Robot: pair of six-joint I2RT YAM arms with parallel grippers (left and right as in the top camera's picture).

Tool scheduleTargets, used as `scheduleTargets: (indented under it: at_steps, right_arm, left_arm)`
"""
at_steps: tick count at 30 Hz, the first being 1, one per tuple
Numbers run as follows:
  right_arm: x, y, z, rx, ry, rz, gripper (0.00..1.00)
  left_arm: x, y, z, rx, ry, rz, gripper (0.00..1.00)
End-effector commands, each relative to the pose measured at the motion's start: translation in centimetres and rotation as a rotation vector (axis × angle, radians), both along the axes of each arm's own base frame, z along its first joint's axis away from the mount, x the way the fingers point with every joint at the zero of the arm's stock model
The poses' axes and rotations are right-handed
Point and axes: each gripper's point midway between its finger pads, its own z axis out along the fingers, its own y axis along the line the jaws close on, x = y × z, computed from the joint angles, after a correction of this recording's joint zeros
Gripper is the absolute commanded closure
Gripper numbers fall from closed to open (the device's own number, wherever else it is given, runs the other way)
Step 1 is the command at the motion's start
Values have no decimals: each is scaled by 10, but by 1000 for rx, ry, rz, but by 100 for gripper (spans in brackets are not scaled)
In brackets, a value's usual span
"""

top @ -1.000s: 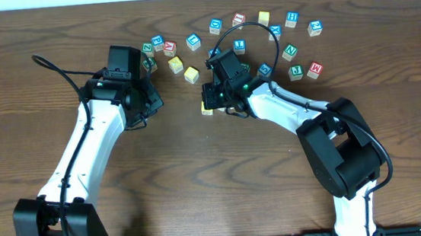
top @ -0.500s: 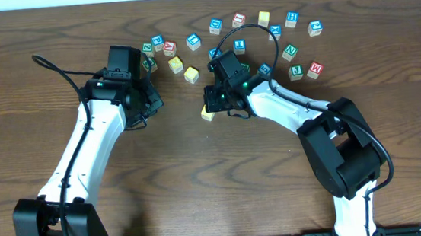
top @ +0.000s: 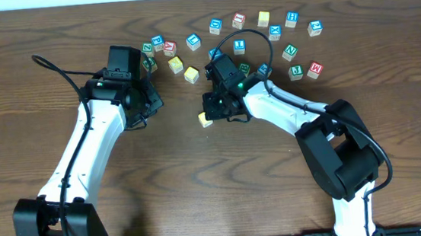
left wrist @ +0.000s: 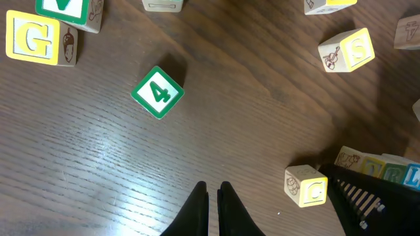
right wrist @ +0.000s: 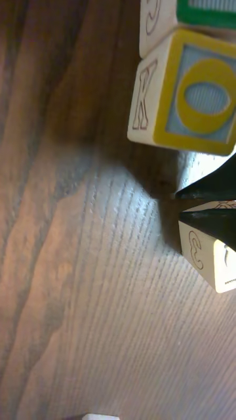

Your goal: Spell out CORL

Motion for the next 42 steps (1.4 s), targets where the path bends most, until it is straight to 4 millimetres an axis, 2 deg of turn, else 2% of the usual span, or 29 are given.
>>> scheduleTargets:
  at_steps: [1,3,6,12,17,24,28,35,42]
  right_arm:
    - [7,6,12,5,-42,29,99]
    - [14,7,20,11,-65,38,99]
    - [25,9,38,16,-92,49,99]
    - [32,14,62,2,-130,101,98]
    - [10,38,70,97,-92,251,96]
    - [-31,48,59,56,-21,382,96]
    - [-46,54,50,9,-25,425,96]
    - [-59,46,29,-114,-37,435,96]
    - [-52,28,18,-216,-66,399,96]
  left_arm:
    - [2,3,0,15,0,1,93]
    - [2,6,-1,36,-2,1,93]
    - [5,29,1,121,-18,22,92]
    - [8,69,12,126,-34,71,93]
    - [4,87,17,137,-37,75,93]
    - [-4,135,17,164,-18,209,93]
    - [-12,154,15,163,6,262,93]
    - [-20,156,12,161,38,269,93]
    - [-21,155,12,160,39,269,93]
